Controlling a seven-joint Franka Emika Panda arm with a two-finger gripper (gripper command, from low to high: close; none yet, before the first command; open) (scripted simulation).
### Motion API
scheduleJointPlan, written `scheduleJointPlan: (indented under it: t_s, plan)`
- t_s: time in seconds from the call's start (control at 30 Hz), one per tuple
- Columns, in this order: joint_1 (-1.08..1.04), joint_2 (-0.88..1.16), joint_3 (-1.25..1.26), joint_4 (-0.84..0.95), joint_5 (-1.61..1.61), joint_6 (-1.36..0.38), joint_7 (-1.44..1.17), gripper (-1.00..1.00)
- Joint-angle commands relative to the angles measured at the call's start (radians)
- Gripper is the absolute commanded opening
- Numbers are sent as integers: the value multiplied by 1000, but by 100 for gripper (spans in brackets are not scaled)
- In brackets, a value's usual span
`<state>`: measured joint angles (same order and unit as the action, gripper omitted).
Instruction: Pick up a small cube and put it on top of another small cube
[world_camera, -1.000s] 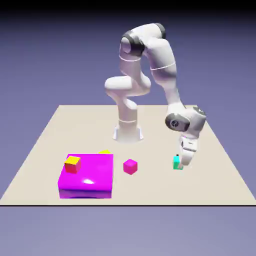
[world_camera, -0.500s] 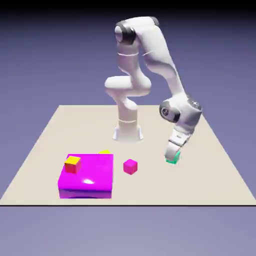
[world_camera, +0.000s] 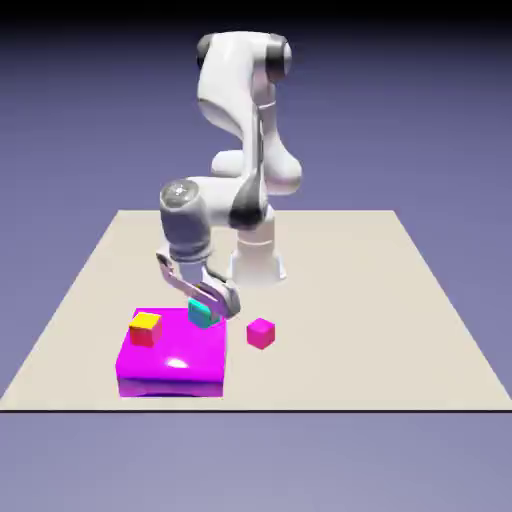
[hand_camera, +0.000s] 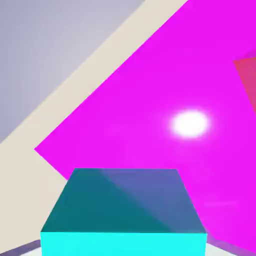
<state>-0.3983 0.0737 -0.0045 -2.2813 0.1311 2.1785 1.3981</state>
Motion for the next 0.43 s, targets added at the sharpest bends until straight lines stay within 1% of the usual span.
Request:
scheduleJointPlan:
  t_s: [0.0, 0.1, 0.13, 0.27, 0.3, 0.33, 0.4]
  plan:
    - [-3, -4, -32, 16, 24, -16, 45, -100]
    - [-62, -16, -122, 59, 101, -60, 167, -100]
    - [-62, -16, -122, 59, 101, -60, 167, -100]
    - [-54, 85, -102, -12, 150, 110, 129, -100]
    - [-54, 85, -102, -12, 151, 110, 129, 100]
    - [-54, 85, -102, -12, 151, 110, 129, 100]
    - [-58, 33, -112, 24, 125, 23, 149, 100]
